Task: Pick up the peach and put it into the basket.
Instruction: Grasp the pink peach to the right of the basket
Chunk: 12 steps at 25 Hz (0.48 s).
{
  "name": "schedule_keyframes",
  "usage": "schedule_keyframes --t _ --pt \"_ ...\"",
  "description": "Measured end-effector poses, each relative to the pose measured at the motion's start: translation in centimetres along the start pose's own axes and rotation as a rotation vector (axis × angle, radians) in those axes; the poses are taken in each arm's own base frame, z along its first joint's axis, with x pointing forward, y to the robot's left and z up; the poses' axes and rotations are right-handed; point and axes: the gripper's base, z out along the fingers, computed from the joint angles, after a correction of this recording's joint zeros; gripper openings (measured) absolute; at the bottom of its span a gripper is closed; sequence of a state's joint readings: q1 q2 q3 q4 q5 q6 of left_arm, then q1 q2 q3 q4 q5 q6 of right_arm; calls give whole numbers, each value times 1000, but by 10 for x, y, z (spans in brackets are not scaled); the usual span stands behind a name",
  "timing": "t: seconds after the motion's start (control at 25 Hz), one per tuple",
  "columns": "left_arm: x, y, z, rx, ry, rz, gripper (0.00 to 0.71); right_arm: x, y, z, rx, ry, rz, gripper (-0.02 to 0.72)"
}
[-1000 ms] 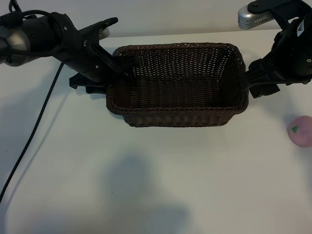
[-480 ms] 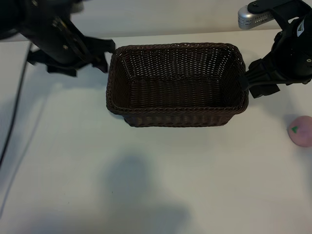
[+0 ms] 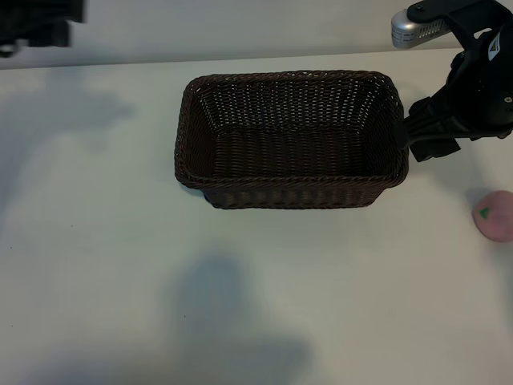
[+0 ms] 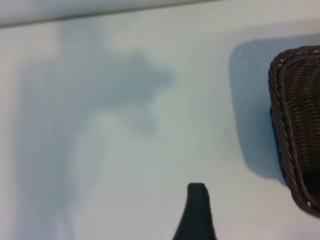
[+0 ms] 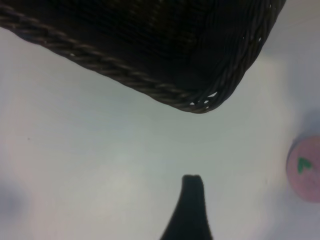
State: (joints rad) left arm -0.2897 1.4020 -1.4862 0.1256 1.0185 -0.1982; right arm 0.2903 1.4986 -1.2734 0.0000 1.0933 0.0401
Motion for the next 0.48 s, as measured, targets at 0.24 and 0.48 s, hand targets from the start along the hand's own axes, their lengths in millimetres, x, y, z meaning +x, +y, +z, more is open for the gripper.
schedule_keyframes --t 0.24,0.48 --pt "29 16 -84 9 -144 41 592 0 0 0 0 2 0 595" --pt "63 28 -138 8 -235 67 591 0 0 0 0 3 0 595"
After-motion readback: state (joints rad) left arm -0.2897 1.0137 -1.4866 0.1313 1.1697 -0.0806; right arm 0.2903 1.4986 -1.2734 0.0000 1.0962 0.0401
